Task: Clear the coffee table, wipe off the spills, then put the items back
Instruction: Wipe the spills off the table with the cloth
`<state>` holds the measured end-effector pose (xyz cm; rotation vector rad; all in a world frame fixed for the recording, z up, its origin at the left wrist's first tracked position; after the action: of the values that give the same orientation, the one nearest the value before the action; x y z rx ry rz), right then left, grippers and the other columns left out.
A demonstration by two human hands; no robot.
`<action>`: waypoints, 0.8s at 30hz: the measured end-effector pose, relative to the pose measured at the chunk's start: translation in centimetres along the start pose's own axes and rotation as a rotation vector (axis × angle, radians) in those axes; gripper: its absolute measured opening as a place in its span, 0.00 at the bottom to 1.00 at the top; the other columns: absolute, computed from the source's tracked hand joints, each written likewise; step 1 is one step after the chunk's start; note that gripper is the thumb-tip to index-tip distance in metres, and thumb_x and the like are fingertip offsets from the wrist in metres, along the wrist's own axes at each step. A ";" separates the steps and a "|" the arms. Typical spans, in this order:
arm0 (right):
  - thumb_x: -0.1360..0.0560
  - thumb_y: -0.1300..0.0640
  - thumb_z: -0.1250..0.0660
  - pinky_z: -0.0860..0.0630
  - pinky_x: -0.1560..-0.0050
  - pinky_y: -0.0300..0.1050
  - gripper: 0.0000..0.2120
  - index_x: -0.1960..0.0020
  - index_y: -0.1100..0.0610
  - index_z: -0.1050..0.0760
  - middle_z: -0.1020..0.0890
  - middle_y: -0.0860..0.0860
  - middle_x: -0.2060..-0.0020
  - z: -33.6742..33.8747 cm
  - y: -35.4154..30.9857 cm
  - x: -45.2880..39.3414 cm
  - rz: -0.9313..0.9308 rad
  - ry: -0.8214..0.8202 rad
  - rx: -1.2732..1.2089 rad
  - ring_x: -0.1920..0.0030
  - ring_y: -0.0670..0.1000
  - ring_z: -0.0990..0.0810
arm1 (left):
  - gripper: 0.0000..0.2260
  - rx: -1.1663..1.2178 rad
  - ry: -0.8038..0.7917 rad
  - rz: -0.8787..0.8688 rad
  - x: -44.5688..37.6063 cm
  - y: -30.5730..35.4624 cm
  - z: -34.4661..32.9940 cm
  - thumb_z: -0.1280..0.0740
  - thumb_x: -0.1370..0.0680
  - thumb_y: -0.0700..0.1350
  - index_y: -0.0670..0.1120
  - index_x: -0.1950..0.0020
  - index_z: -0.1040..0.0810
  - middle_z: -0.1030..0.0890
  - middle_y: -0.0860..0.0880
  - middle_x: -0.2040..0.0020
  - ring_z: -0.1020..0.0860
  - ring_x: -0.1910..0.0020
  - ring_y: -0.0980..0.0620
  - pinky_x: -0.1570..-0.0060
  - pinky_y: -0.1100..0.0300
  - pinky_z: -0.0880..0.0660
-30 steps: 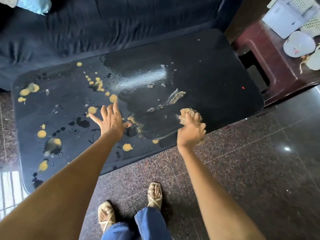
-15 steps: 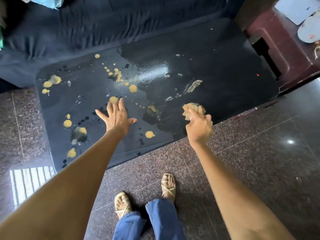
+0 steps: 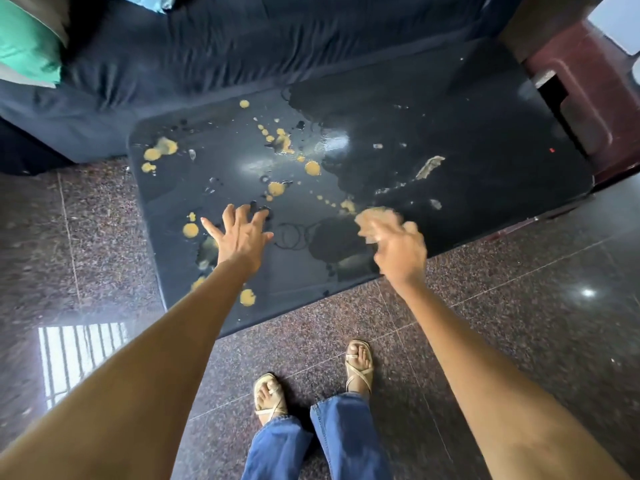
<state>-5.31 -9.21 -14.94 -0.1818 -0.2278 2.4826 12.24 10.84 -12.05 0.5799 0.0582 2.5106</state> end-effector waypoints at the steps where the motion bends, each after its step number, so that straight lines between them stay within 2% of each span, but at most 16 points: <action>1: 0.36 0.67 0.28 0.24 0.62 0.48 0.24 0.42 0.50 0.21 0.19 0.51 0.47 0.1 0.4 -0.1 -0.177 0.032 -0.014 0.60 0.56 0.26 | 0.21 -0.044 -0.003 -0.013 0.0 -0.3 0.0 0.42 0.19 0.51 0.52 0.26 0.39 0.43 0.45 0.26 0.52 0.25 0.43 0.33 0.29 0.59; 3: 0.33 0.65 0.32 0.29 0.54 0.50 0.23 0.40 0.51 0.23 0.23 0.53 0.41 -0.5 -1.2 0.0 -0.496 0.045 -0.051 0.53 0.58 0.28 | 0.22 -0.159 -0.013 -0.040 -0.2 -0.8 0.1 0.43 0.19 0.52 0.55 0.25 0.41 0.48 0.45 0.24 0.56 0.24 0.42 0.34 0.29 0.60; 4: 0.32 0.64 0.34 0.31 0.54 0.49 0.22 0.40 0.51 0.23 0.24 0.54 0.41 -0.7 -3.1 0.1 -0.565 0.048 -0.072 0.52 0.58 0.28 | 0.23 -0.227 -0.020 -0.062 -0.4 -1.3 0.1 0.43 0.19 0.53 0.55 0.25 0.43 0.50 0.44 0.23 0.57 0.24 0.41 0.34 0.28 0.59; 5: 0.33 0.64 0.34 0.32 0.55 0.48 0.21 0.42 0.50 0.23 0.24 0.54 0.41 -1.1 -5.2 0.1 -0.535 0.054 -0.081 0.52 0.58 0.28 | 0.24 -0.310 -0.027 -0.099 -0.6 -1.8 -0.1 0.43 0.20 0.54 0.56 0.24 0.44 0.51 0.44 0.23 0.58 0.24 0.40 0.34 0.28 0.59; 6: 0.35 0.64 0.33 0.32 0.57 0.46 0.22 0.43 0.50 0.23 0.24 0.54 0.42 -1.5 -7.2 0.1 -0.425 0.044 -0.079 0.54 0.57 0.28 | 0.25 -0.393 -0.029 -0.149 -0.7 -2.0 -0.3 0.42 0.20 0.55 0.56 0.24 0.44 0.52 0.44 0.23 0.59 0.24 0.39 0.35 0.27 0.59; 8: 0.37 0.66 0.31 0.30 0.60 0.45 0.24 0.43 0.49 0.22 0.22 0.51 0.43 -2.3 -9.6 0.5 -0.076 -0.009 -0.030 0.58 0.55 0.27 | 0.27 -0.493 -0.033 -0.222 -1.0 -2.2 -0.7 0.40 0.22 0.57 0.55 0.25 0.43 0.52 0.45 0.23 0.59 0.24 0.39 0.35 0.26 0.57; 10: 0.36 0.67 0.31 0.27 0.62 0.44 0.26 0.42 0.49 0.22 0.20 0.50 0.43 -1.6 -8.6 0.0 0.269 -0.032 -0.009 0.61 0.53 0.28 | 0.27 -0.484 -0.053 -0.220 -1.4 -1.7 -0.6 0.39 0.23 0.59 0.54 0.26 0.38 0.51 0.45 0.23 0.59 0.24 0.39 0.36 0.25 0.58; 11: 0.37 0.68 0.30 0.26 0.63 0.44 0.25 0.43 0.49 0.21 0.19 0.49 0.44 -0.9 -7.2 -0.2 0.361 -0.034 -0.013 0.62 0.53 0.28 | 0.26 -0.476 -0.067 -0.212 -1.6 -1.4 -0.4 0.38 0.24 0.60 0.53 0.28 0.35 0.51 0.46 0.23 0.59 0.24 0.39 0.36 0.25 0.58; 12: 0.37 0.69 0.30 0.25 0.64 0.44 0.24 0.44 0.50 0.20 0.18 0.49 0.47 -0.3 -5.5 -0.5 0.353 -0.030 -0.010 0.62 0.53 0.27 | 0.25 -0.474 -0.083 -0.205 -1.8 -1.0 -0.2 0.38 0.24 0.61 0.53 0.29 0.32 0.51 0.46 0.23 0.59 0.24 0.39 0.36 0.25 0.58; 13: 0.36 0.69 0.30 0.26 0.65 0.45 0.23 0.45 0.50 0.20 0.17 0.50 0.50 0.2 -3.6 -0.9 0.242 -0.017 0.001 0.62 0.55 0.27 | 0.24 -0.475 -0.102 -0.200 -1.9 -0.9 -0.1 0.38 0.24 0.61 0.52 0.31 0.30 0.51 0.47 0.23 0.60 0.24 0.40 0.37 0.25 0.58; 14: 0.34 0.68 0.31 0.26 0.63 0.47 0.23 0.44 0.50 0.20 0.17 0.52 0.51 0.4 -1.7 -1.2 0.046 -0.003 0.005 0.60 0.57 0.26 | 0.23 -0.468 -0.120 -0.194 -2.0 -0.9 -0.1 0.38 0.24 0.61 0.52 0.33 0.28 0.51 0.47 0.23 0.60 0.24 0.40 0.37 0.25 0.58; 17: 0.29 0.65 0.37 0.29 0.54 0.50 0.22 0.38 0.49 0.25 0.23 0.54 0.40 -0.5 0.3 -2.1 -0.567 0.057 0.020 0.50 0.60 0.28 | 0.20 -0.438 -0.161 -0.184 -2.5 -1.1 0.0 0.37 0.24 0.59 0.51 0.35 0.26 0.52 0.47 0.22 0.60 0.24 0.39 0.37 0.24 0.58; 19: 0.30 0.63 0.36 0.29 0.53 0.50 0.21 0.37 0.55 0.27 0.25 0.57 0.40 -1.0 -2.9 -1.9 -0.693 0.061 -0.003 0.49 0.60 0.28 | 0.19 -0.429 -0.186 -0.179 -2.6 -1.1 0.1 0.37 0.24 0.58 0.52 0.35 0.26 0.52 0.47 0.22 0.61 0.24 0.39 0.38 0.24 0.59; 20: 0.31 0.64 0.35 0.28 0.54 0.51 0.21 0.39 0.57 0.27 0.25 0.59 0.41 -1.1 -5.0 -1.6 -0.639 0.067 -0.049 0.50 0.60 0.27 | 0.19 -0.427 -0.197 -0.178 -2.7 -1.1 0.2 0.37 0.23 0.57 0.52 0.35 0.26 0.53 0.47 0.22 0.61 0.24 0.39 0.38 0.24 0.59; 21: 0.32 0.65 0.34 0.27 0.57 0.50 0.20 0.40 0.57 0.26 0.25 0.58 0.42 -1.7 -7.5 -0.9 -0.492 0.031 -0.068 0.52 0.60 0.27 | 0.18 -0.425 -0.205 -0.169 -2.5 -1.4 0.1 0.37 0.23 0.56 0.52 0.35 0.27 0.53 0.47 0.22 0.61 0.24 0.39 0.38 0.24 0.59; 24: 0.35 0.66 0.30 0.26 0.61 0.46 0.25 0.41 0.50 0.24 0.24 0.53 0.39 -2.5 -10.8 0.7 0.194 -0.151 0.007 0.57 0.56 0.26 | 0.17 -0.429 -0.200 -0.167 -2.4 -1.8 0.1 0.36 0.22 0.48 0.53 0.33 0.29 0.53 0.46 0.23 0.61 0.24 0.38 0.38 0.23 0.59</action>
<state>0.90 0.02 -15.20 -0.0137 -0.2759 2.6922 14.99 11.10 -13.16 0.6109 -0.4749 2.1973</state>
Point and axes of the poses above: each hand's wrist, its own x-axis away from the middle knuckle, its own z-axis out of the back of the hand, y = z × x, the point moved 4 cm from there along -x, towards the middle knuckle
